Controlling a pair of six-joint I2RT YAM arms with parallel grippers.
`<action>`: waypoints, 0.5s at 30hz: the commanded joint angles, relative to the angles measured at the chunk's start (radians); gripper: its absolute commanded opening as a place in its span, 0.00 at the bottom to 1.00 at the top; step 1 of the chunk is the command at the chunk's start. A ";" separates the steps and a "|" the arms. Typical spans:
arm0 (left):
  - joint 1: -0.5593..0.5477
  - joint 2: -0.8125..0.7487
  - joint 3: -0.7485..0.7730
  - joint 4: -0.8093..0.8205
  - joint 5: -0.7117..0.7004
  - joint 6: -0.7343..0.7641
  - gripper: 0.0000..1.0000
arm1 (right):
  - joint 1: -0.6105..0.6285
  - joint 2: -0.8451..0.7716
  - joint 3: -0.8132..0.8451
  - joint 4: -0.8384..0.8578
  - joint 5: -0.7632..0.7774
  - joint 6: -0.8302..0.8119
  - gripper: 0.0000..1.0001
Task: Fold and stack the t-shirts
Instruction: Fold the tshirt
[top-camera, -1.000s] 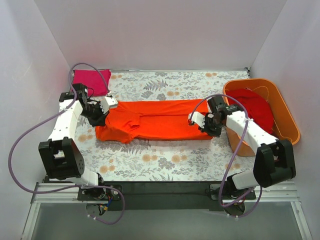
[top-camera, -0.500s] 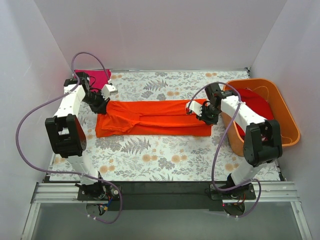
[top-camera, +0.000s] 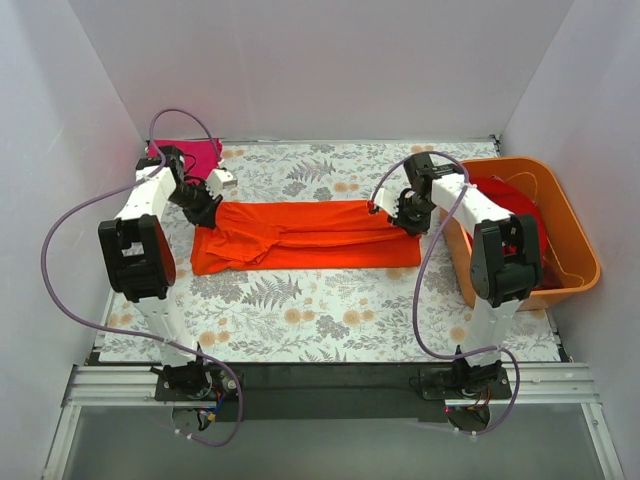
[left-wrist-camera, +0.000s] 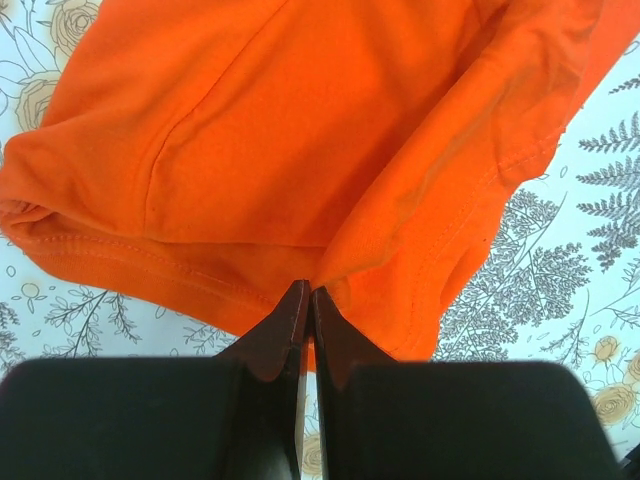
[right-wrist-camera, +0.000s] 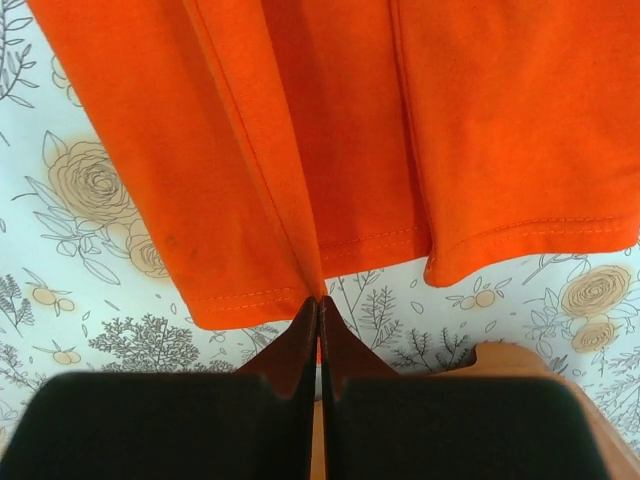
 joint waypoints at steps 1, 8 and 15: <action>0.005 0.004 0.025 0.041 -0.003 -0.027 0.00 | -0.004 0.032 0.061 -0.036 0.028 -0.104 0.01; 0.004 0.038 0.016 0.080 -0.021 -0.053 0.00 | -0.005 0.092 0.107 -0.035 0.034 -0.110 0.01; 0.005 0.063 0.073 0.085 -0.041 -0.157 0.28 | -0.004 0.127 0.167 -0.038 0.055 -0.039 0.13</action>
